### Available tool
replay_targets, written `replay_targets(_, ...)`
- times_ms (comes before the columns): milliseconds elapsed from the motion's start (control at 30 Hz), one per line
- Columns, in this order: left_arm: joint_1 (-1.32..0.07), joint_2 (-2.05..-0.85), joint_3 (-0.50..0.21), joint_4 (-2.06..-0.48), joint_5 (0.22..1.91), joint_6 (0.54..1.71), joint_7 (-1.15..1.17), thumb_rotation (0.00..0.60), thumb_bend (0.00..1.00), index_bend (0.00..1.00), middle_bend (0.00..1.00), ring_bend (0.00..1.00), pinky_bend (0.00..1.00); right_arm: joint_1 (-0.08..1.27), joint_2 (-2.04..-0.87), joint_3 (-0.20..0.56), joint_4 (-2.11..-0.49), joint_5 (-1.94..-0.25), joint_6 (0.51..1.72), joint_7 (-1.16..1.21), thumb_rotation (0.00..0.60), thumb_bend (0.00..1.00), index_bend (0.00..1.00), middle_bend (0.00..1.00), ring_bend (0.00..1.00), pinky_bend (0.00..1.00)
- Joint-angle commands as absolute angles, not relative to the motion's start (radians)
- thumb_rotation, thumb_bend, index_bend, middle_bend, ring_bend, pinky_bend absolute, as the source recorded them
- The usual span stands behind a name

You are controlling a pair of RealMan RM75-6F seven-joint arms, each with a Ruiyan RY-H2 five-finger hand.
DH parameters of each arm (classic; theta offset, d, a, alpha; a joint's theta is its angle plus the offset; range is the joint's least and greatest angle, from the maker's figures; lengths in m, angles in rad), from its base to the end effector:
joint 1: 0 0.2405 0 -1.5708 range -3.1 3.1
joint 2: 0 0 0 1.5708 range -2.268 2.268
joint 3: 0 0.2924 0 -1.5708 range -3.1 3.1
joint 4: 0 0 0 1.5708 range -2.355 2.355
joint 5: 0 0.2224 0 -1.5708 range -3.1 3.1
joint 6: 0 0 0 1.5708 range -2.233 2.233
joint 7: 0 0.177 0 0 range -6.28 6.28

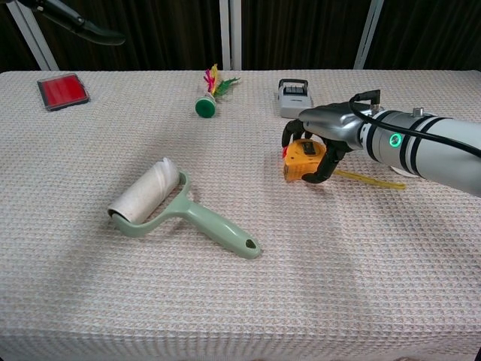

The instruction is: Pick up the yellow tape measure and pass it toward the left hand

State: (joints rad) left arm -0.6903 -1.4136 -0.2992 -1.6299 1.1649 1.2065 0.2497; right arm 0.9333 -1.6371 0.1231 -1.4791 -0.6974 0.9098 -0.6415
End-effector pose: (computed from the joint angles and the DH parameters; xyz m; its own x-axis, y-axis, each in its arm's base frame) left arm -0.1407 0.4149 0.0655 0.2296 -0.0231 0.9730 0.9206 -0.3192 -0.2248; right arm -0.1398 -0.4043 -0.0937 0.5660 -0.3976 0.7222 -0.8198 -0.3641 0.4420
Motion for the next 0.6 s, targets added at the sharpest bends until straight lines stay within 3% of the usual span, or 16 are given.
replay_targets(33, -0.691, -1.417, -0.298, -1.624, 1.163, 1.203, 0.247, 0.443, 0.00, 0.19, 0.23, 0.18, 0.27, 0.936, -1.637, 0.124, -1.478, -0.688, 0.909, -0.644, 0.600, 0.28, 0.27, 0.27, 0.19, 0.13)
replay_targets(267, -0.690, -1.424, -0.295, -1.609, 1.160, 1.199, 0.236, 0.445, 0.00, 0.19, 0.24, 0.18, 0.27, 0.937, -1.649, 0.130, -1.460, -0.698, 0.899, -0.620, 0.600, 0.21, 0.36, 0.34, 0.26, 0.18)
replay_targets(600, -0.690, -1.426, -0.293, -1.600, 1.160, 1.193, 0.229, 0.445, 0.00, 0.19, 0.23, 0.18, 0.27, 0.906, -1.674, 0.141, -1.425, -0.806, 0.962, -0.552, 0.600, 0.25, 0.71, 0.60, 0.54, 0.37)
